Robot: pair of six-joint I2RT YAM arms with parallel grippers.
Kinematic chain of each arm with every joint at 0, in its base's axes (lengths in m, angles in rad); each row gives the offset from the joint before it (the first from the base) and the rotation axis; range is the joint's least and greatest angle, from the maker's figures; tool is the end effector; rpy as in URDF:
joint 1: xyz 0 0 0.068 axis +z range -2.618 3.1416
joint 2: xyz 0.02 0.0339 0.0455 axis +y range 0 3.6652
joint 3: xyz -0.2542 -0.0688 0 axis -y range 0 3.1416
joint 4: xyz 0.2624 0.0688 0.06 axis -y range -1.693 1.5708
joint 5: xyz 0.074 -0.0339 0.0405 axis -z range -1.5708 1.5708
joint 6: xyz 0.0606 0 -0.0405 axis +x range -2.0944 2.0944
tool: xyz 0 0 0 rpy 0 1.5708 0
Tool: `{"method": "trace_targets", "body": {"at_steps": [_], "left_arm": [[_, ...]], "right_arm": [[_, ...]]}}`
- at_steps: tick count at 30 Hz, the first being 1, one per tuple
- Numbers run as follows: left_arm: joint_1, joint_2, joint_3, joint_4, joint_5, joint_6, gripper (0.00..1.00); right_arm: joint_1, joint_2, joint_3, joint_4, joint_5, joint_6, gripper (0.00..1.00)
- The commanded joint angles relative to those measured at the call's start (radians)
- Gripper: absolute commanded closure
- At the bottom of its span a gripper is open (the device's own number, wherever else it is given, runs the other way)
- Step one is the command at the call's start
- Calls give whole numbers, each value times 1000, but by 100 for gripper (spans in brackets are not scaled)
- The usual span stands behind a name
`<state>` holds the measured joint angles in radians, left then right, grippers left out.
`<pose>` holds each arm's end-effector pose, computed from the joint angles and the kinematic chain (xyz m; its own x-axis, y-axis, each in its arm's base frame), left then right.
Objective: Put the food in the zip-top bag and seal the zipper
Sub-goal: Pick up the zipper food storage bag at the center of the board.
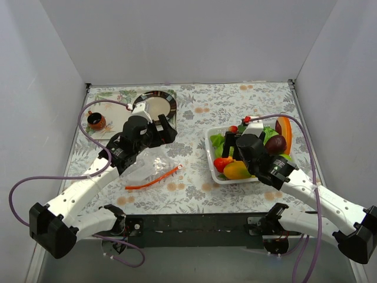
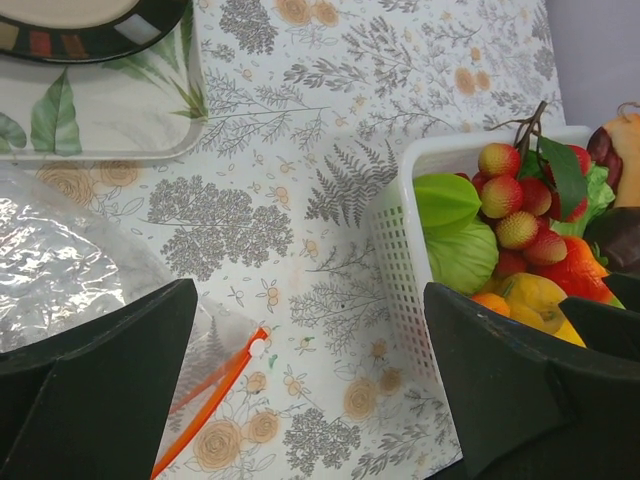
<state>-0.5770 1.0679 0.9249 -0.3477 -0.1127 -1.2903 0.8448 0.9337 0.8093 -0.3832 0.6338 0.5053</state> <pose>0.2419 -0.1493 0.2950 -0.5503 -0.7811 -0.2951 -0.2525 0.4925 -0.8329 0.1888 0.1586 0.2851 -0.4078 0.1282 -0.9040 -0.0704 0.9827 0.1711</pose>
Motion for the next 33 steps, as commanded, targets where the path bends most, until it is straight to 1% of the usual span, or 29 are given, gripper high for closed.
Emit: {"method": "trace_targets", "body": {"at_steps": [1, 4, 5, 6, 7, 8, 10, 11, 14, 15, 18, 22, 25, 30, 33], "left_arm": [[5, 29, 49, -59, -27, 25, 4], [-4, 96, 83, -125, -65, 36, 10], [-27, 110, 91, -141, -91, 31, 11], [-46, 124, 97, -181, -128, 28, 12], [-69, 154, 106, -204, -213, 22, 13], [-111, 170, 123, -224, -266, 16, 14], [-150, 202, 143, -289, -341, 3, 17], [-193, 226, 155, -304, -411, 2, 18], [-253, 245, 163, -367, -493, -27, 18], [-260, 250, 155, -393, -507, -47, 17], [-268, 268, 129, -445, -530, -82, 10], [-287, 262, 82, -467, -538, -132, 8], [-297, 286, 46, -467, -542, -145, 2], [-300, 339, -7, -421, -558, -184, 2], [-302, 333, -49, -363, -564, -181, 9]], "right_arm": [[2, -27, 50, -49, 41, 44, 1], [2, -45, 54, -71, 40, 53, 1], [3, -50, 53, -72, 37, 56, 1], [2, -53, 53, -71, 35, 55, 1], [2, -59, 53, -71, 33, 55, 2], [2, -61, 56, -71, 30, 53, 2], [2, -61, 62, -77, 26, 53, 2], [2, -61, 65, -77, 14, 46, 2], [2, -58, 74, -68, -32, 22, 2], [2, -56, 74, -66, -40, 13, 2], [2, -52, 74, -63, -66, 4, 1], [2, -53, 61, -46, -91, -5, 1], [2, -53, 51, -36, -108, -11, 2], [2, -59, 51, -31, -117, -16, 2], [2, -75, 41, -33, -112, -16, 2]]}}
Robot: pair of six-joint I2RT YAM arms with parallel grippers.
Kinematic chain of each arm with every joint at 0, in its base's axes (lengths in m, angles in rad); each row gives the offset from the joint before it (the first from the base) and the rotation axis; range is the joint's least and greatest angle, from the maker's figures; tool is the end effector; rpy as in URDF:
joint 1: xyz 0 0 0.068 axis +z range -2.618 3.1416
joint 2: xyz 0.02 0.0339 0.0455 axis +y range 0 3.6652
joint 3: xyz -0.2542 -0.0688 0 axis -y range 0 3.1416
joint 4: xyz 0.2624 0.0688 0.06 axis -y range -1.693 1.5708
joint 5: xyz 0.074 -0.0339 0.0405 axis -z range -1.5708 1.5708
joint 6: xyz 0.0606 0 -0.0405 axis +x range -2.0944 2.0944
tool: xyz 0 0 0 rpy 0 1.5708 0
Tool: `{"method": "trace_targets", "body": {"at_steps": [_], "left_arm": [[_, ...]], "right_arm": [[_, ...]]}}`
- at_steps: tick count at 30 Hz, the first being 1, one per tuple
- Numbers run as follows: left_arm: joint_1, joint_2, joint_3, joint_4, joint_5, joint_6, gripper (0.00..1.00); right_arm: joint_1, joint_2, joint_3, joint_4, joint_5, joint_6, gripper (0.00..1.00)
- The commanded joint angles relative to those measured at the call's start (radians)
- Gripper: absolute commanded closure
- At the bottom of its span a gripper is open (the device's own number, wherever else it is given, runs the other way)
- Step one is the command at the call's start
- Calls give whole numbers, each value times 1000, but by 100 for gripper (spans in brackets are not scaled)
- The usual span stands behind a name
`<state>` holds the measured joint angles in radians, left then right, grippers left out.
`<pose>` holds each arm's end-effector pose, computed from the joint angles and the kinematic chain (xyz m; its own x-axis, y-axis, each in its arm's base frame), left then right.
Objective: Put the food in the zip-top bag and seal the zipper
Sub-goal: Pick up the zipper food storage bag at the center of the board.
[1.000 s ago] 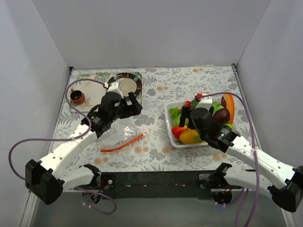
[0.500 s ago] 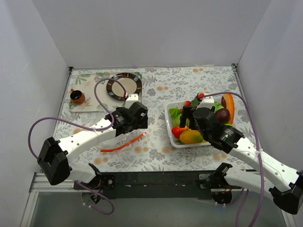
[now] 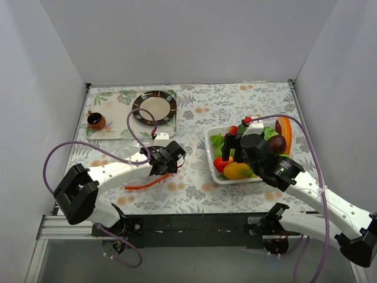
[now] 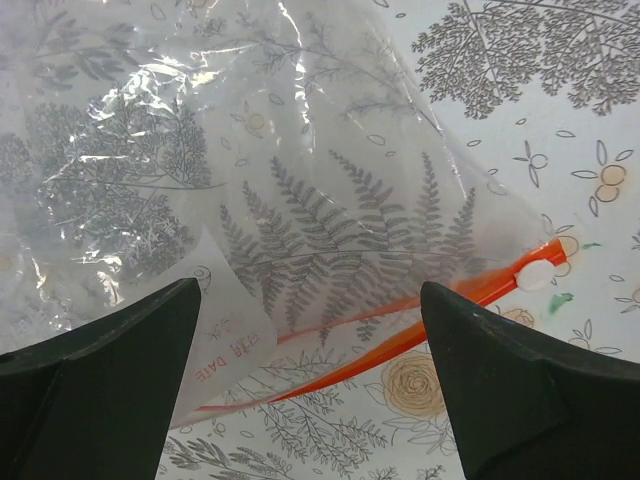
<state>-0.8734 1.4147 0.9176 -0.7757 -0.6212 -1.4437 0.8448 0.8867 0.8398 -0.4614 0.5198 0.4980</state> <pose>0.2042 -0.1889 0.1744 -0.5872 -0.5551 -0.5891 -0.5439 0.8096 -0.2207 0.1784 0.1557 0.2965 -0.4563 0.1105 -0.8829 -0.1628 0.9651 0.2049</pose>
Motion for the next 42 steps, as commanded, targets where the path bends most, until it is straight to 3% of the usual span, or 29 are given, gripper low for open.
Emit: {"method": "trace_targets", "body": {"at_steps": [1, 2, 4, 6, 8, 9, 10, 12, 19, 21, 22, 23, 27, 35, 42], "left_arm": [[-6, -10, -48, 76, -63, -29, 12], [-4, 9, -60, 84, -77, -30, 25], [-6, 24, -66, 98, -86, -35, 38], [-4, 29, -72, 114, -86, -34, 58], [-6, 23, -66, 122, -81, -29, 72], [-6, 12, -54, 127, -77, -24, 86], [-4, 6, -45, 128, -72, -15, 92], [-4, -9, -25, 136, -61, -1, 100], [10, -22, 102, 104, 4, 83, 100], [11, -20, 144, 51, 32, 115, 78], [13, -19, 153, 23, 53, 108, 63], [13, -31, 141, 4, 64, 102, 42], [11, -114, 24, -28, 149, -2, 2], [7, -157, -126, 2, 146, -90, 2], [-15, -17, -96, 26, -81, -127, 2]], "right_arm": [[2, -35, 8, 44, 2, -10, 2], [2, -38, 7, 44, 3, -9, 1], [2, -46, 7, 40, 5, -9, 1], [2, -52, 5, 38, 8, -9, 2], [2, -58, 1, 38, 5, -9, 2], [2, -60, 1, 40, 3, -10, 2], [2, -60, -2, 43, -1, -10, 2], [2, -58, -5, 50, -20, -16, 2], [2, -29, -25, 113, -141, -50, 2], [0, -19, -30, 118, -185, -53, 2], [2, -12, -31, 116, -190, -52, 2], [2, -11, -36, 115, -187, -47, 2], [2, -49, -59, 113, -162, -52, 2], [2, -101, -102, 104, -162, -64, 1], [2, -147, -131, 132, -164, -46, 2]]}}
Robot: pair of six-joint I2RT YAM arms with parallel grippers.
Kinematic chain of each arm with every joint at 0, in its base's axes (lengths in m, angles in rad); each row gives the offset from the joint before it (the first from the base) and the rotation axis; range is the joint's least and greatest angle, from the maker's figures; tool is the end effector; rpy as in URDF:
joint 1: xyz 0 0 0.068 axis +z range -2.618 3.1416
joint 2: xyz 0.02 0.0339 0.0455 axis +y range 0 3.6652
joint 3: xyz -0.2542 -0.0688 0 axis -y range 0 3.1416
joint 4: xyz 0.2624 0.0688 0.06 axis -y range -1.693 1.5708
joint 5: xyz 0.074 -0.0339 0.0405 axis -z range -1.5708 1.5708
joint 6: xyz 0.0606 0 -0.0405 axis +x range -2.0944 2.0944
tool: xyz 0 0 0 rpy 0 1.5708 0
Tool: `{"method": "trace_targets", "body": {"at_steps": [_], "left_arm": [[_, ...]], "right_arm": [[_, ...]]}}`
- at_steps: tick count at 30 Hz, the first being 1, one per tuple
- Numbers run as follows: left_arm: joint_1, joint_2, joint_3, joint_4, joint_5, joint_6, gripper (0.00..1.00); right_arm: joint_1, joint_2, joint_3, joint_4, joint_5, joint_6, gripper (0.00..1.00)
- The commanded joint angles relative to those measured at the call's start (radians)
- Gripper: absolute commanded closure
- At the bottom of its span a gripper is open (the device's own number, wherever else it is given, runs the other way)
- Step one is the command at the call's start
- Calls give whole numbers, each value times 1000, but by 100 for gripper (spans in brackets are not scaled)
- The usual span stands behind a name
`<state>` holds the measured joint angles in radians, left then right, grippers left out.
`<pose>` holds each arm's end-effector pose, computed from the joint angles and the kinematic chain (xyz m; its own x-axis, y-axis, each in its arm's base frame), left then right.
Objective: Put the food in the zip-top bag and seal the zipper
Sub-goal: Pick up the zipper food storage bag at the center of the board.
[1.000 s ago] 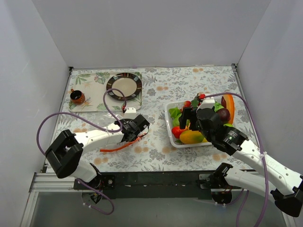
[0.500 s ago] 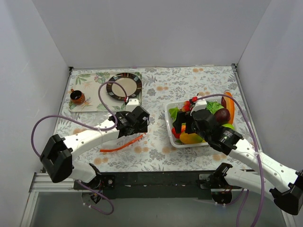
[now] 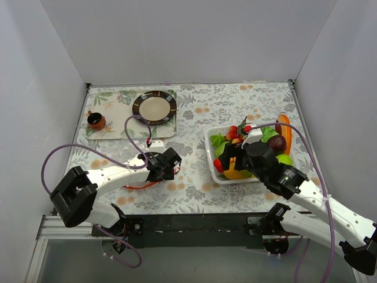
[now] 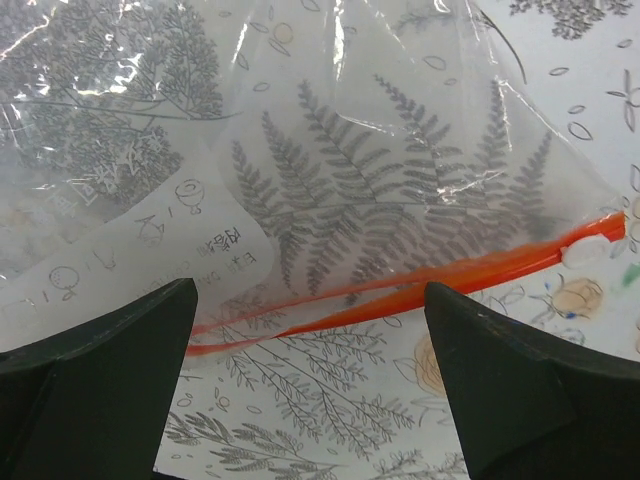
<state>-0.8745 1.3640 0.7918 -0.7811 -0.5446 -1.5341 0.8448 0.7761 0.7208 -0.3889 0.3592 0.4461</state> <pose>0.1832 -0.1702 0.1478 -0.6071 -0.6065 -0.5134 -0.6044 0.7719 -0.1971 0.1633 0.1518 0.2808 -0.4685 0.0806 -0.8798 -0.3184 0.9135 0.2533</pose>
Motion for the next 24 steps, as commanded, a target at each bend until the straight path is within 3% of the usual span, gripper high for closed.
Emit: {"method": "trace_targets", "body": {"at_steps": [1, 3, 4, 7, 8, 10, 14, 16, 24], "left_arm": [[-17, 64, 37, 39, -167, -32, 6], [-17, 92, 29, 80, -170, -8, 11], [-17, 107, 24, 91, -164, -1, 21], [-21, 155, 1, 140, -134, 6, 35], [-23, 165, -12, 166, -124, 8, 46], [-23, 170, -26, 192, -104, 9, 55], [-21, 179, -34, 236, -51, 15, 89], [-23, 159, -23, 244, -35, 23, 100], [17, 54, 86, 211, 47, 52, 100]], "right_arm": [[2, -41, -18, 61, -9, 8, 2], [2, -43, -26, 67, -12, 9, 2], [2, -41, -27, 67, -14, 11, 2], [2, -40, -29, 65, -8, 9, 2], [2, -41, -29, 65, -9, 9, 2], [2, -43, -34, 70, -8, 9, 2], [2, -38, -34, 68, -9, 11, 2], [2, -35, -31, 65, -9, 9, 2], [4, 44, -8, 117, -112, 0, 3]]}}
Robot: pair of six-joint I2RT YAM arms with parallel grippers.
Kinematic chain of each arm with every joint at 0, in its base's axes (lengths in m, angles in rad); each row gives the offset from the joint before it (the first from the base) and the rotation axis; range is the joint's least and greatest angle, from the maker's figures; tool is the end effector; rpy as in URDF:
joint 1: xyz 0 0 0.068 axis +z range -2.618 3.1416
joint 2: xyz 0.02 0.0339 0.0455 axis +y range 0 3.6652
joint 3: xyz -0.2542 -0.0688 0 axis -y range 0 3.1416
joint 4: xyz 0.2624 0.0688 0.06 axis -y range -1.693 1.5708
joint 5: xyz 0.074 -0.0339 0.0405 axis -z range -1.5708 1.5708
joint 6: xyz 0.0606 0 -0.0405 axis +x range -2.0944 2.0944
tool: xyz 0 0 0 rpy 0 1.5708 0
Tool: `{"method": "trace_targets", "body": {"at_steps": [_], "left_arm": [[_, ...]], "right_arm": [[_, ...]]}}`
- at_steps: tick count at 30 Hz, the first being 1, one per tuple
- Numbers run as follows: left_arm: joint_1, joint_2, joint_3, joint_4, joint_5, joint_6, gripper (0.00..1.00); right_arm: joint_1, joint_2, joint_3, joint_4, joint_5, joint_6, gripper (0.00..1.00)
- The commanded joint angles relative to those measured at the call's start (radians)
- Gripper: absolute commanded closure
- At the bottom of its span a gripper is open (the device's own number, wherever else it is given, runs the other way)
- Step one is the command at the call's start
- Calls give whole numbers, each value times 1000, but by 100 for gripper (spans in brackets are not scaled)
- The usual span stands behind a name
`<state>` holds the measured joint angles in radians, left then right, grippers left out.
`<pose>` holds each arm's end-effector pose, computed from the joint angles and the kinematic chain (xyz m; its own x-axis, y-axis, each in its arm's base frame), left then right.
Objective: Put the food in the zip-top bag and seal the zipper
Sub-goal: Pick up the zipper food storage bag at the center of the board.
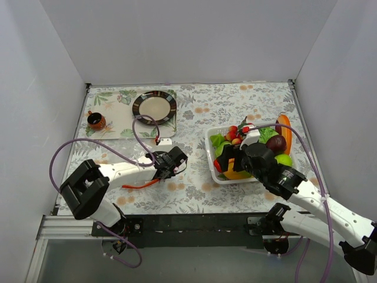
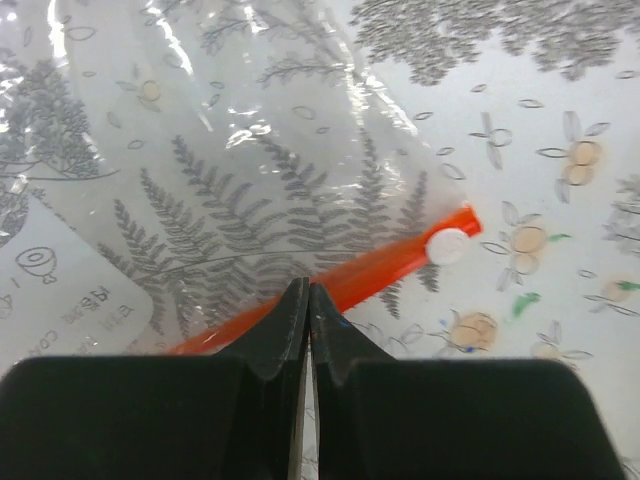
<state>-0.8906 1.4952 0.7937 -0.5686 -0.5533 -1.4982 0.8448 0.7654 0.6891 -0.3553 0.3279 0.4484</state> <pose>0.1991 -0.1954 0.1235 -0.6056 -0.6005 -0.5221 -0.5583 0.7882 -0.2590 0.1621 0.1532 0.2745 -0.4730 0.0854 -0.8769 -0.3426 0.8991 0.2724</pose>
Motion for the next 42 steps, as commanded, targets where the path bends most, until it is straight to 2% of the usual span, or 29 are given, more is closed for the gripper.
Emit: {"method": "trace_targets", "body": {"at_steps": [1, 3, 5, 9, 11, 13, 14, 19, 23, 30, 36, 42], "left_arm": [[45, -104, 110, -10, 65, 21, 100], [96, -137, 130, -36, 91, 29, 100], [146, -200, 153, -51, 148, 41, 87], [329, -291, 182, -54, 268, 90, 84], [364, -308, 212, -77, 279, 111, 67], [407, -314, 228, -92, 285, 131, 61], [418, -319, 231, -90, 306, 136, 55], [478, -349, 236, -82, 355, 157, 51], [489, -351, 234, -83, 374, 171, 49], [515, -362, 228, -74, 403, 200, 44], [525, -377, 210, -62, 431, 207, 43], [530, -391, 200, -56, 446, 217, 43]], "right_arm": [[10, 78, 35, 96, -122, 4, 5], [43, 159, 49, 131, -138, 7, 7], [98, 249, 78, 156, -119, -8, 8], [137, 423, 154, 248, -154, -51, 9], [149, 533, 200, 277, -210, -68, 10], [154, 609, 272, 309, -256, -86, 11], [157, 683, 298, 309, -265, -88, 12], [169, 834, 437, 270, -257, -94, 18], [171, 835, 418, 297, -230, -85, 17], [171, 952, 437, 346, -403, -109, 15], [171, 1032, 489, 346, -340, -120, 16], [171, 1117, 524, 404, -365, -116, 16]]}}
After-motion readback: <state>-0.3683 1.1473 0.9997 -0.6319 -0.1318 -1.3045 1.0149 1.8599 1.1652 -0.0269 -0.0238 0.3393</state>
